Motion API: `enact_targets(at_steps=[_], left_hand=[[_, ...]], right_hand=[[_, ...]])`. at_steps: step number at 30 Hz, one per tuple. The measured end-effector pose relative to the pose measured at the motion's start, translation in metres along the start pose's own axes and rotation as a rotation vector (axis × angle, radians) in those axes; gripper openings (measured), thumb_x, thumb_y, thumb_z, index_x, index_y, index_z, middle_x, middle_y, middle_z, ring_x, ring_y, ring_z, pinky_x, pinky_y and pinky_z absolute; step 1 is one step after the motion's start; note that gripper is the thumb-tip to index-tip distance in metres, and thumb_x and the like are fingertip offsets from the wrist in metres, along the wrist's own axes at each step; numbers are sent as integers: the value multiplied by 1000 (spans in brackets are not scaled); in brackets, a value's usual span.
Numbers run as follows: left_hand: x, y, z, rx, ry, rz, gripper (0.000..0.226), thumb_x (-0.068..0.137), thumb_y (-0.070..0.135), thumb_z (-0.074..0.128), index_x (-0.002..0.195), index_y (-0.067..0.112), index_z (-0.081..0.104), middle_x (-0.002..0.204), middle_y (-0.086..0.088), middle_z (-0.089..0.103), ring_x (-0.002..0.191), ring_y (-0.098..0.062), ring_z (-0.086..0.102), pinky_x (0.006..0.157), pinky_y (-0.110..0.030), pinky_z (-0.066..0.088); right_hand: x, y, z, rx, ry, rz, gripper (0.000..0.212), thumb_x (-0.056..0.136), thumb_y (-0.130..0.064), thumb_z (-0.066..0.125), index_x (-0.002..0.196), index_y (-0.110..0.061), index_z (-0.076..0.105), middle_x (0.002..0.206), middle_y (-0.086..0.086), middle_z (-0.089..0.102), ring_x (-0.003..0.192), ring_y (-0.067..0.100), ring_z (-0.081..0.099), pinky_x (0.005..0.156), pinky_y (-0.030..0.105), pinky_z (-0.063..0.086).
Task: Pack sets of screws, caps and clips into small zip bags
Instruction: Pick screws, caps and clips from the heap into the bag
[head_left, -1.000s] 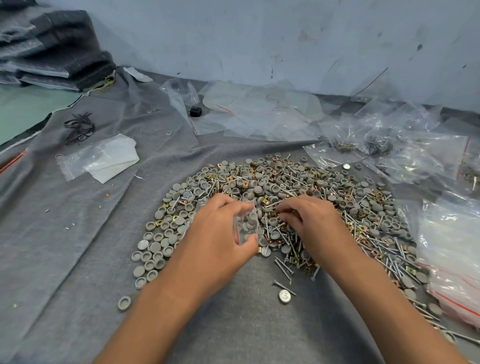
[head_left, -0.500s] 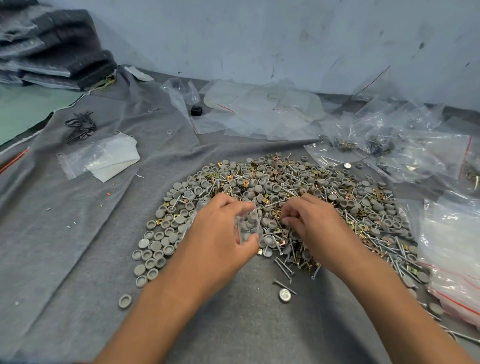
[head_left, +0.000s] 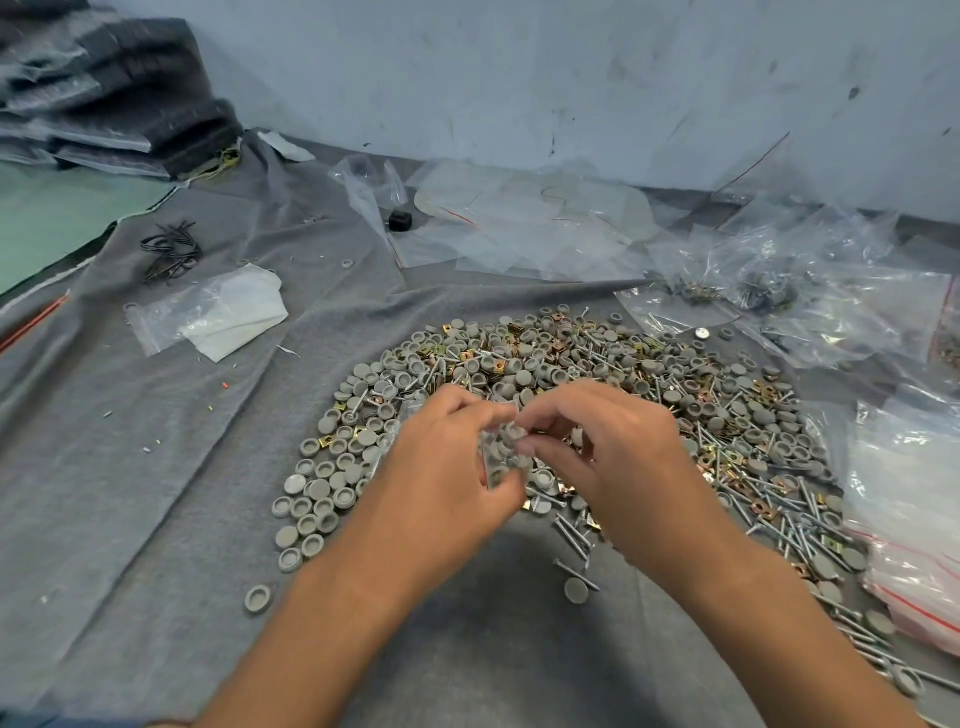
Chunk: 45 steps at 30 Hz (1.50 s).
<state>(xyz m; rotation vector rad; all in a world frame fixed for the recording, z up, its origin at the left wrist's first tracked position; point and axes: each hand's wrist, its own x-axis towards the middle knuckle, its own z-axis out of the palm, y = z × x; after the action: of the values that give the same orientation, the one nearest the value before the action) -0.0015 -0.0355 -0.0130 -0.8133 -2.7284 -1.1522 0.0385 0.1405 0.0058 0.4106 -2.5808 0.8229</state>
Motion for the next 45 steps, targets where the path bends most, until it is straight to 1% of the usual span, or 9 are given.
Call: enact_targets(at_steps=[8,14,19,25,29,33,38,42,45], left_hand=[[-1,-1,-2,1,8,-9,51,85,42,71,134,34,62,106,28,45,80,17,48,74,-3,38],[1,-3,-5,6,30,-30,51,84,41,71,134,33,62,105,29,45,77,12,51,68,-4,40],[4,-10,-10,-27,90,-56,50,80,38,72,129,31,67,106,23,52,74,-1,53,73,-12,42],[6,-11,-13,-7,121,-58,45,80,31,76,124,30,68,105,18,54,72,-4,60,72,-9,41],[6,-10,-15,-32,130,-53,45,80,29,76,124,28,69,106,16,56,70,-1,60,74,-4,41],[7,-11,-15,-46,136,-49,45,79,26,78,124,28,69,105,16,55,69,-1,61,72,-4,40],[6,-10,-16,-45,143,-53,46,80,26,78,125,29,69,105,16,55,70,-1,60,72,-3,40],[6,-10,-16,-48,140,-55,46,81,26,77,125,29,68,105,16,55,72,-1,60,72,-2,39],[5,-10,-16,-43,131,-61,46,81,29,75,126,30,67,108,16,55,74,-3,60,72,-7,42]], right_hand=[[2,16,-14,39,54,129,17,88,-28,68,104,-33,69,92,-32,60,90,-12,61,76,2,46],[-13,34,-8,-311,-443,253,20,86,-44,74,99,-45,58,96,-26,54,91,-2,53,79,19,48],[-25,27,5,-348,-248,105,25,82,-46,73,104,-36,67,102,-16,55,97,11,49,78,25,45],[-21,18,28,-507,-386,64,31,95,-53,56,121,-40,66,115,-10,48,109,16,42,97,32,40],[-25,12,37,-579,-284,56,29,102,-41,43,111,-34,69,108,-7,49,102,18,43,88,32,40],[-22,9,40,-537,-138,-10,9,91,-28,71,94,-20,69,95,-3,59,86,19,51,75,36,51],[-25,18,47,-509,-351,-3,89,43,-21,102,114,-24,49,94,-11,50,81,14,43,70,27,44],[-21,25,55,-493,-246,-96,62,67,-30,94,109,-29,48,84,-16,58,80,12,43,66,27,44],[-20,31,58,-485,-336,-83,70,46,-34,102,99,-34,56,88,-24,59,83,7,44,69,24,43]])
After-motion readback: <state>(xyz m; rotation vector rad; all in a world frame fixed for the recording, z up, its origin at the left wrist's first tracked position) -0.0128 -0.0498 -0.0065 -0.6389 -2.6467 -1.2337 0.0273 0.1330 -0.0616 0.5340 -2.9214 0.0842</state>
